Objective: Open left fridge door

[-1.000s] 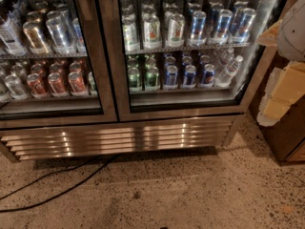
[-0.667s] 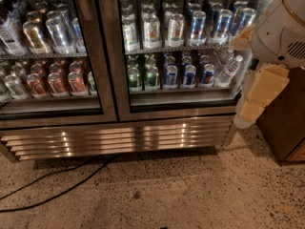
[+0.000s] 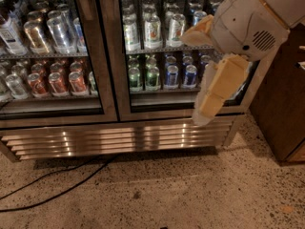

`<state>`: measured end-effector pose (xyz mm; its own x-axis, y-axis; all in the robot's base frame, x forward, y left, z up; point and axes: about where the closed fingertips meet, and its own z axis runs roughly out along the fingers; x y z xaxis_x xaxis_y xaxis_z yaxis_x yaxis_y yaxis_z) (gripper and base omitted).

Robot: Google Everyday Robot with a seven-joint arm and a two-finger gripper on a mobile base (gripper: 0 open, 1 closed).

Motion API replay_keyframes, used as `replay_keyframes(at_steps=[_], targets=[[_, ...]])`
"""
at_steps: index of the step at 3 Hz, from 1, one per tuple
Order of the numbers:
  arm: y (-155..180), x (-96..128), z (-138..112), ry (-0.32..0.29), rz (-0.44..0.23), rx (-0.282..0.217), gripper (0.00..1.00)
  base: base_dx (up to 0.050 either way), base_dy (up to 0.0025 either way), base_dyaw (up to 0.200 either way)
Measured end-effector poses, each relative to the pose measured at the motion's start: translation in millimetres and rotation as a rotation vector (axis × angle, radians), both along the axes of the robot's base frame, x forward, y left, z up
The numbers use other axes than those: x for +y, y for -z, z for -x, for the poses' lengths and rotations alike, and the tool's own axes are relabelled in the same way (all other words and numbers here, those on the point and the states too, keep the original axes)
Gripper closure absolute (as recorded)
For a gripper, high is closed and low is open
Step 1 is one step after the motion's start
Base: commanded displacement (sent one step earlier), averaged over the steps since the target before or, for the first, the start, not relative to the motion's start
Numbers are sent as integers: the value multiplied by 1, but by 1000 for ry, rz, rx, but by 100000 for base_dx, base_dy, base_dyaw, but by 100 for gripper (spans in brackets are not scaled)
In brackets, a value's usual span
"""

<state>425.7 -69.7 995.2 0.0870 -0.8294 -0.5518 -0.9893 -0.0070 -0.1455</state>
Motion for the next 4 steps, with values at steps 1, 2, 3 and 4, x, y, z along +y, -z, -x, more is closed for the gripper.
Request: replay_keyframes(at_steps=[1,2,3,4], targets=[[-6,9,5,-13,-35,7,0,0,0,0],[-6,9,5,-13,-35,8,0,0,0,0],[8,14,2,-5,23,50,0,0,0,0],[73,51,-8,-47,28,180,0,0,0,0]])
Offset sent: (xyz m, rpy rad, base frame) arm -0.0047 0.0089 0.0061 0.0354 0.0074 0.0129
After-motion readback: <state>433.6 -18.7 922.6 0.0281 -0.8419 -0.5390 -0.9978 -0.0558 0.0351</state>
